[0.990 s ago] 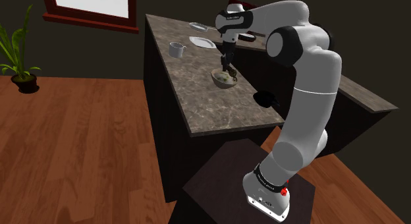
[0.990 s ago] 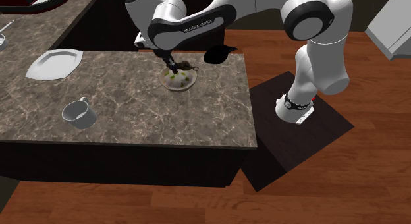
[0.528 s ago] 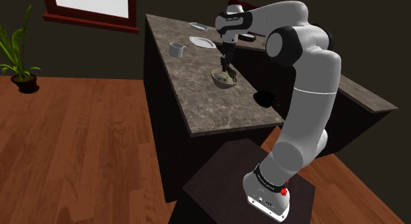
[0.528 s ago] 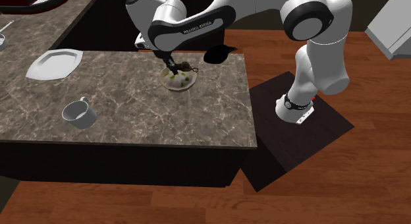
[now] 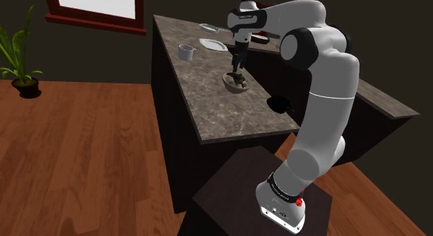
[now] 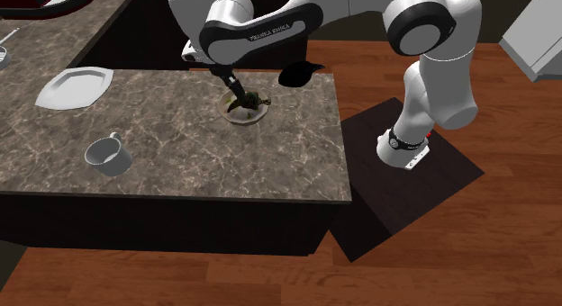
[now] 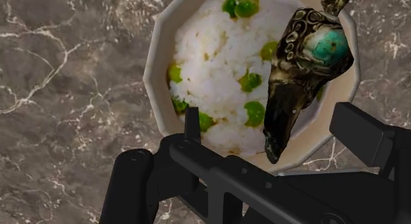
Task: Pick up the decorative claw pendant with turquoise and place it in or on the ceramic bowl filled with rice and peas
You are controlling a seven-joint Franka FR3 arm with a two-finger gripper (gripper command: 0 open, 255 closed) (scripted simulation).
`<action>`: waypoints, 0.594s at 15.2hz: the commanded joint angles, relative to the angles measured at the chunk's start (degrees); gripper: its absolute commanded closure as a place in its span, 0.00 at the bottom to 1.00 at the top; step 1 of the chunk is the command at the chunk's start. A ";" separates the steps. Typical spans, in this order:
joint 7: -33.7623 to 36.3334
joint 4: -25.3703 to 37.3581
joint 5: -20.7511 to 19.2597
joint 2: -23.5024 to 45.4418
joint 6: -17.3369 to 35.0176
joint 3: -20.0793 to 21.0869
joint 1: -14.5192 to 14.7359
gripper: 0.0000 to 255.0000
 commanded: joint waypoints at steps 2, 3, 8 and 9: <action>-0.08 6.59 0.31 1.09 -5.56 0.09 -0.24 0.00; -0.08 6.59 0.31 1.10 -5.56 0.09 -0.24 0.00; -0.08 6.59 0.31 1.10 -5.56 0.09 -0.24 0.00; -0.08 6.59 0.31 1.10 -5.56 0.09 -0.24 0.00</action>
